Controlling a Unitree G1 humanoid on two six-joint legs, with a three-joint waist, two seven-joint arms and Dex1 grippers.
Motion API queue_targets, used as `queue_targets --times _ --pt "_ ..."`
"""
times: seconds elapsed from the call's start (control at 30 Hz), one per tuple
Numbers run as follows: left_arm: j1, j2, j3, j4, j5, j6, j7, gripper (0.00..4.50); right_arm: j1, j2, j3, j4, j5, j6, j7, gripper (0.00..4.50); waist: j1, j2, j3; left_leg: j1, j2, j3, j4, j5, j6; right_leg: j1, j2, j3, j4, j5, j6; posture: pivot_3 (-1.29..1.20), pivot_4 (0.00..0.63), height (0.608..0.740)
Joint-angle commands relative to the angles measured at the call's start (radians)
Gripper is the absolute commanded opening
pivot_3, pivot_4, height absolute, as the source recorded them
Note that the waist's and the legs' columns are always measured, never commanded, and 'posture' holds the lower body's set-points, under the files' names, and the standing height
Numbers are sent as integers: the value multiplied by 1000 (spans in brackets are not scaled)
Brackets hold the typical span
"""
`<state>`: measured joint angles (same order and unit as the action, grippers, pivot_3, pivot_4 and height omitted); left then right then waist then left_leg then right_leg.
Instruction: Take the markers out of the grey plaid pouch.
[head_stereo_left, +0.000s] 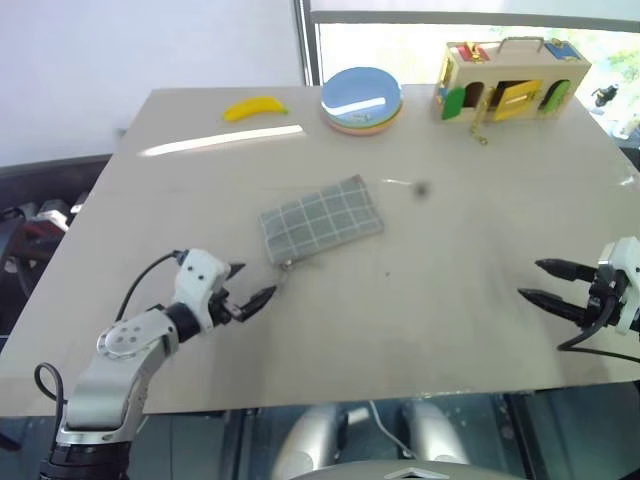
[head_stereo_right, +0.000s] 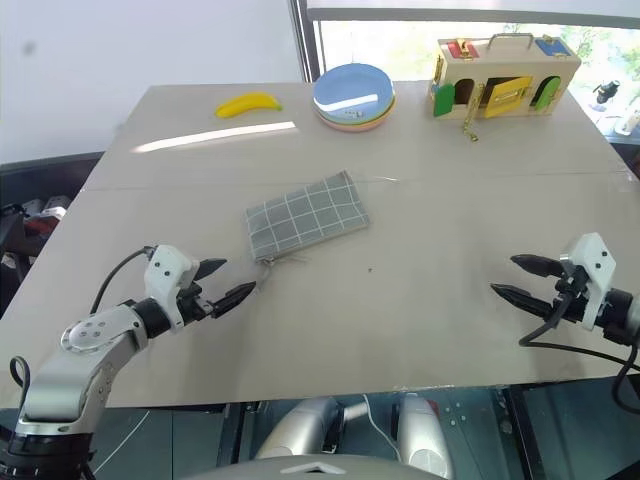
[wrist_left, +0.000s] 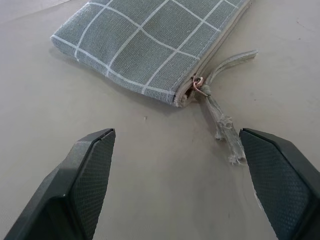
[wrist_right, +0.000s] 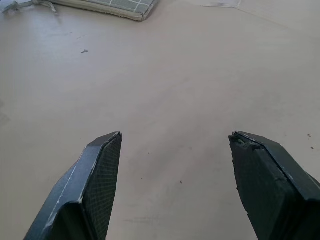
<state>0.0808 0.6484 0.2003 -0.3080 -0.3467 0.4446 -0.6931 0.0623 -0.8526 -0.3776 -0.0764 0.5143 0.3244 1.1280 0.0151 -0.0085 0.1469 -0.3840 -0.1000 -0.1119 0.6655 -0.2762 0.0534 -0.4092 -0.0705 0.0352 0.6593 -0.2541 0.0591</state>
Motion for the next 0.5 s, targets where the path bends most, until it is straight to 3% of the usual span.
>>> queue_targets --times 0.03,0.5 --pt "4 13 33 -52 -24 -20 -15 4157 -2 -9 -21 -12 7 -16 7 3464 0 0 0 0 0 0 0 0 0 0 0 0 0 0 0 0 150 740" --pt "17 20 54 -55 -39 -13 -33 4157 10 -8 -26 -7 8 -26 8 3464 0 0 0 0 0 0 0 0 0 0 0 0 0 0 0 0 150 740"
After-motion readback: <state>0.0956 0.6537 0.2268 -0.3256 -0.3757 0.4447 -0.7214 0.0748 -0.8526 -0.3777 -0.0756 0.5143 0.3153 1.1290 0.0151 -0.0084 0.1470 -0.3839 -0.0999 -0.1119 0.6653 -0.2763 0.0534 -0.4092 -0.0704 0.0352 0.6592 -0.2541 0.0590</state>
